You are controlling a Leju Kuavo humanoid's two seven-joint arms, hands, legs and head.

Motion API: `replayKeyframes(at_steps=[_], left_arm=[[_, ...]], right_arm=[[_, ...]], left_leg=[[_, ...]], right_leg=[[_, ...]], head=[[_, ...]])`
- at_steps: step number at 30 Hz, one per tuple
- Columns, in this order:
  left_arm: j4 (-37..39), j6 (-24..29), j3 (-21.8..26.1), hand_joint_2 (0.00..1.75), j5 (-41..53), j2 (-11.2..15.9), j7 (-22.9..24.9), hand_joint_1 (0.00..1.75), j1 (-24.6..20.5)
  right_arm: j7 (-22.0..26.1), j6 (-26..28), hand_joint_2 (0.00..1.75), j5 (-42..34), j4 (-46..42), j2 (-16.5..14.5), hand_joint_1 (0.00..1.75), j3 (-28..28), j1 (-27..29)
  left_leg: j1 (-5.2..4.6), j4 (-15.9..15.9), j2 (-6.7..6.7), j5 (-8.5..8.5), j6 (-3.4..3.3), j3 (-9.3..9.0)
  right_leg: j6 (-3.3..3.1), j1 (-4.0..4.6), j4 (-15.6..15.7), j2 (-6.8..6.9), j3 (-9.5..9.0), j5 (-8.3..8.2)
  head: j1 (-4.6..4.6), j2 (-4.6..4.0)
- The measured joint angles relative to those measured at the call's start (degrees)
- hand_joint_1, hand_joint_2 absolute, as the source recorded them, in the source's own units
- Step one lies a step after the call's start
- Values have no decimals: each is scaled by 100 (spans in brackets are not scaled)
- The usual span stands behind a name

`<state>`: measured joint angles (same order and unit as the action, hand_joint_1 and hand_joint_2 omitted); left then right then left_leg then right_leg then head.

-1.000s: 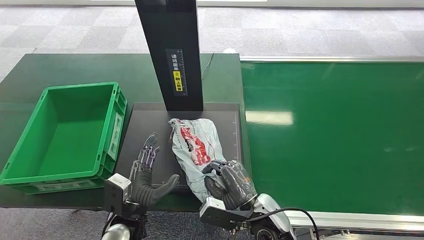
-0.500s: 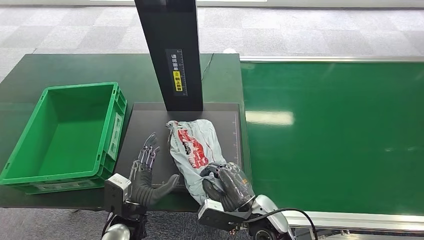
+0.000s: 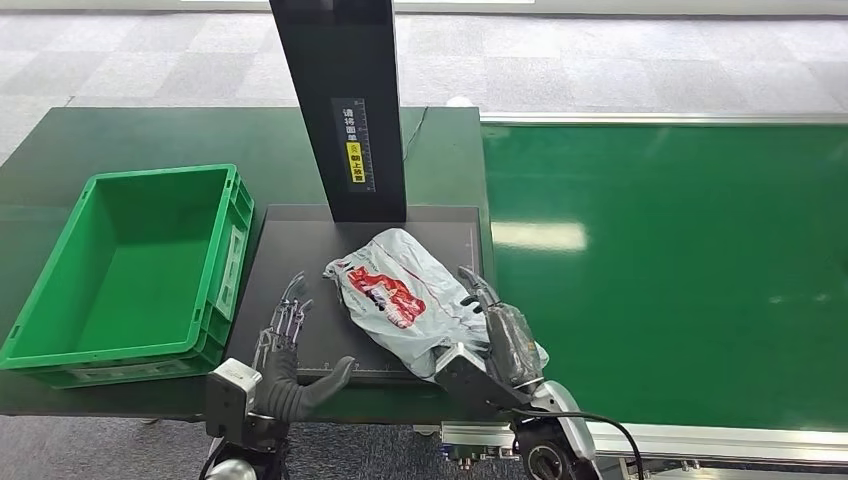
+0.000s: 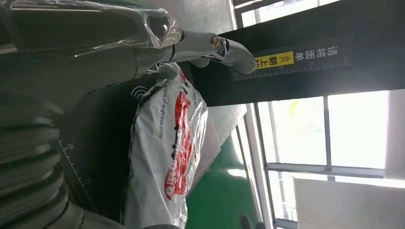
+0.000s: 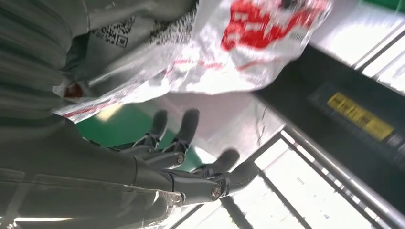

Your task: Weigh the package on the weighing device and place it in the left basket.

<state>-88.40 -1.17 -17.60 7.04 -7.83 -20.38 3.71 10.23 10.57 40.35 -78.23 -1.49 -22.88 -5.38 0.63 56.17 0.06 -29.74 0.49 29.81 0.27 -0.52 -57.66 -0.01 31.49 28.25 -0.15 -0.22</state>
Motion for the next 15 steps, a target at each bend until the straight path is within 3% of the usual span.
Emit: replayKeyframes(at_steps=[8, 15], left_arm=[[-66, 177, 7, 175, 242, 10, -39, 0, 74], [-78, 586, -267, 175, 1612, 79, -6, 0, 45]], right_arm=[[-126, 263, 175, -12, -19, -42, 0, 347, 43], [-13, -83, 175, -852, -18, -97, 0, 456, 73]], left_leg=[[0, 0, 0, 0, 0, -2], [0, 0, 1, 0, 0, -2]], right_leg=[[0, 0, 0, 0, 0, 0], [0, 0, 0, -1, 0, 0]], head=[[1, 0], [0, 0]])
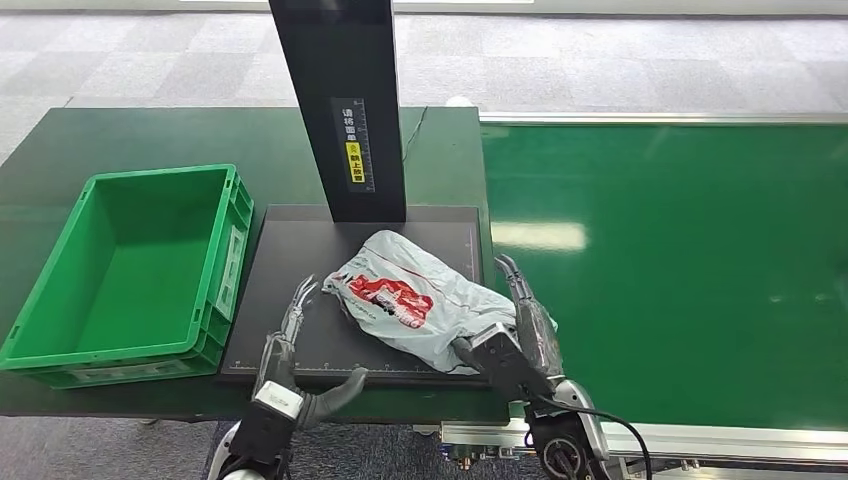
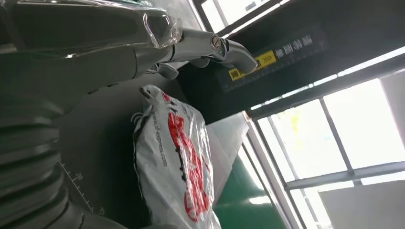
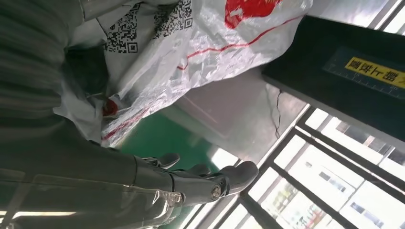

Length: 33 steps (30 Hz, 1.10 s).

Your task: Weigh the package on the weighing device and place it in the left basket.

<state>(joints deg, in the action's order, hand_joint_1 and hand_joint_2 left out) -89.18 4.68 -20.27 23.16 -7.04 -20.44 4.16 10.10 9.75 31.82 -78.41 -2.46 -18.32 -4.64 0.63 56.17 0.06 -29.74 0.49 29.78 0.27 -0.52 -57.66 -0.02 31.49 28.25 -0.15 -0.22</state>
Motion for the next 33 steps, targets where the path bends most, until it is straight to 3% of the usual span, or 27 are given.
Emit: replayKeyframes(at_steps=[6, 11, 15, 20, 24, 28, 33], left_arm=[[110, -188, -224, 175, 296, 58, 137, 0, -203], [407, -432, -347, 175, 292, 74, 37, 0, -500], [535, -471, -386, 175, 259, 75, 2, 0, -573], [605, -416, -383, 175, 283, 76, 18, 0, -556], [635, -120, -324, 175, 538, 75, 188, 0, -536], [717, 76, -220, 175, 816, 70, 344, 0, -611], [943, 134, -121, 175, 977, 69, 326, 0, -979]], right_arm=[[33, -1391, 175, -1299, 27, 3, 0, 24, -4], [423, -3486, 175, -3226, 291, 77, 0, 3, -61], [708, -3949, 175, -3846, 506, 149, 0, -16, -188], [1038, -3706, 175, -3923, 548, 199, 0, -12, -270], [1395, -2701, 175, -3545, 301, 163, 0, 87, -245], [1425, -1619, 175, -2945, -135, 56, 0, 243, -137], [1442, -762, 175, -2374, -597, -83, 0, 343, 59]], left_leg=[[0, 0, -1, 0, 0, -1], [0, 0, -1, 0, 0, -1], [0, 0, 0, 0, 0, -1], [0, 1, -1, 0, 0, -1], [0, 1, -1, 0, 0, -2], [0, 1, -1, 1, 0, -3], [0, 1, -1, 1, 0, -4]], right_leg=[[0, 0, 0, 0, 0, 0], [0, 0, 0, 0, -3, 0], [0, 0, 0, 0, -3, 0], [0, 0, 0, 0, -2, 0], [0, 0, 0, 0, -1, 0], [0, 0, 0, 0, -2, 0], [0, 0, 0, 0, -2, -1]], head=[[1, 0], [2, -1], [0, 0], [1, 0], [1, 0], [0, 0], [0, 0]])
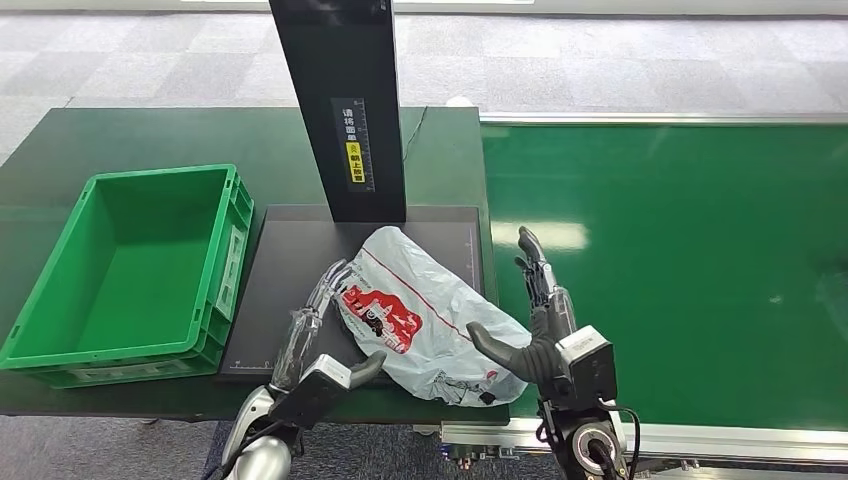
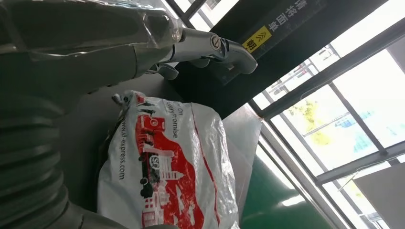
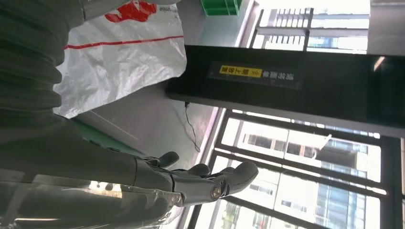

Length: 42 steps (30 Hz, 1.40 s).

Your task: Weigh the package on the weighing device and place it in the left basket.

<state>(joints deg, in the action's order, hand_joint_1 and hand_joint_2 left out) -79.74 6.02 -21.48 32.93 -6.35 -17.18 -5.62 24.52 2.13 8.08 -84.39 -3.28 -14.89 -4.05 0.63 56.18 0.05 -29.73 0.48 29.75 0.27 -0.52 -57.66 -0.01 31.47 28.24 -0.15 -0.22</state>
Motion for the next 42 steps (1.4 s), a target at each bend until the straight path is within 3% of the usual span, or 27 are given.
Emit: replayKeyframes(at_steps=[6, 12, 18, 25, 35, 39, 42], left_arm=[[497, -405, -71, 175, -314, -59, -134, 0, -910], [1846, -1243, -476, 175, -490, -309, 285, 0, -2420], [3252, -1405, -910, 175, 20, -691, 922, 0, -3457], [4487, -1504, -1632, 175, 870, -902, 1242, 0, -3951], [4973, -1561, -2032, 175, 1251, -605, 1261, 0, -3994], [4971, -1372, -2144, 175, 1550, -508, 1557, 175, -3988], [4971, -1292, -2206, 175, 1696, -444, 1646, 175, -3964]], right_arm=[[0, 193, 175, 31, -217, -47, 0, 5, 75], [-29, 307, 175, -109, -246, -51, 0, 6, 39], [-122, 462, 175, -97, -355, -50, 0, 60, 78], [-258, 520, 175, 19, -594, -61, 0, 214, 185], [-289, 586, 175, 44, -668, -32, 0, 371, 351], [-289, 628, 175, 32, -676, -2, 0, 411, 405], [-300, 673, 175, 16, -676, 1, 0, 423, 414]], left_leg=[[-1, 4, -2, 4, -4, -2], [-1, 7, 1, 9, -7, -3], [-1, 9, 1, 9, -7, -2], [-1, 7, 4, 9, -7, 1], [0, 5, 3, 11, -5, 0], [-1, 5, 4, 11, -5, -2], [-1, 4, 4, 11, -5, -7]], right_leg=[[2, -1, 0, 1, -2, -4], [4, -1, 0, -1, -6, -15], [4, -2, 0, -2, -2, -16], [3, -1, 0, -3, 1, -16], [3, 0, -1, -3, -2, -16], [3, -1, -1, -3, -7, -16], [3, -1, 0, -3, -12, -17]], head=[[1, 0], [1, 0], [1, 0], [2, 0], [1, 0], [0, 0], [1, 0]])
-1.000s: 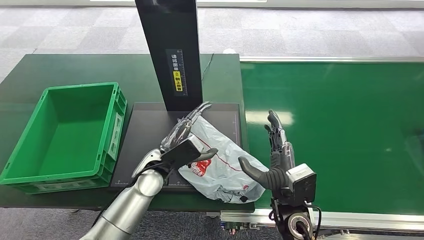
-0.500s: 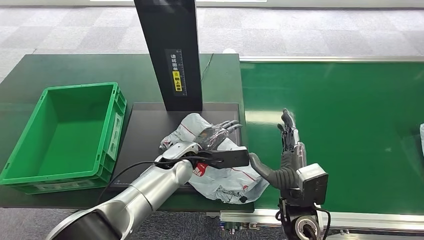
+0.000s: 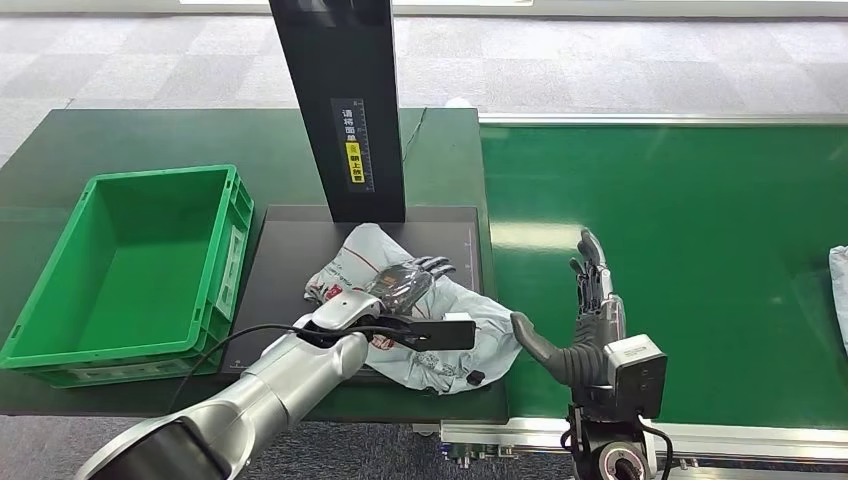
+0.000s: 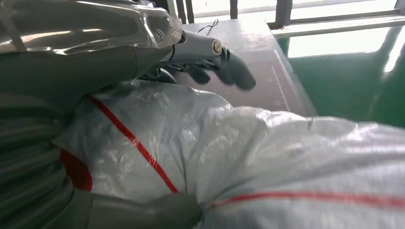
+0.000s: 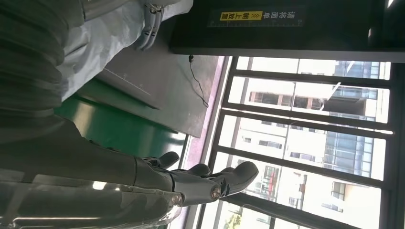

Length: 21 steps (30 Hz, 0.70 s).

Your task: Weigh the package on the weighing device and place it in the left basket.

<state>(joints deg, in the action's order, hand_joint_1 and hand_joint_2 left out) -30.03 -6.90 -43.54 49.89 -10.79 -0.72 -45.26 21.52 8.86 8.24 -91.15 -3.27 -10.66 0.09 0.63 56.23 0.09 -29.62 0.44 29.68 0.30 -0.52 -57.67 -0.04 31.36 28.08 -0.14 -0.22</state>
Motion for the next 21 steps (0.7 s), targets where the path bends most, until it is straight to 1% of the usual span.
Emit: replayKeyframes(at_steps=[7, 21], left_arm=[[2, 27, -61, 175, 178, 95, -121, 175, 100], [2, -17, -63, 175, 297, 200, -252, 175, 152]], right_arm=[[-27, 26, 175, -45, 3, 9, 0, 1, -8], [-52, 89, 175, -145, 48, 53, 0, -1, -18]], left_leg=[[1, -2, -1, 4, 1, -12], [1, -2, -2, 4, 1, -11]], right_leg=[[-2, 1, 0, 0, -12, -1], [-2, 1, 0, 1, -13, -1]], head=[[-1, 0], [-1, 0]])
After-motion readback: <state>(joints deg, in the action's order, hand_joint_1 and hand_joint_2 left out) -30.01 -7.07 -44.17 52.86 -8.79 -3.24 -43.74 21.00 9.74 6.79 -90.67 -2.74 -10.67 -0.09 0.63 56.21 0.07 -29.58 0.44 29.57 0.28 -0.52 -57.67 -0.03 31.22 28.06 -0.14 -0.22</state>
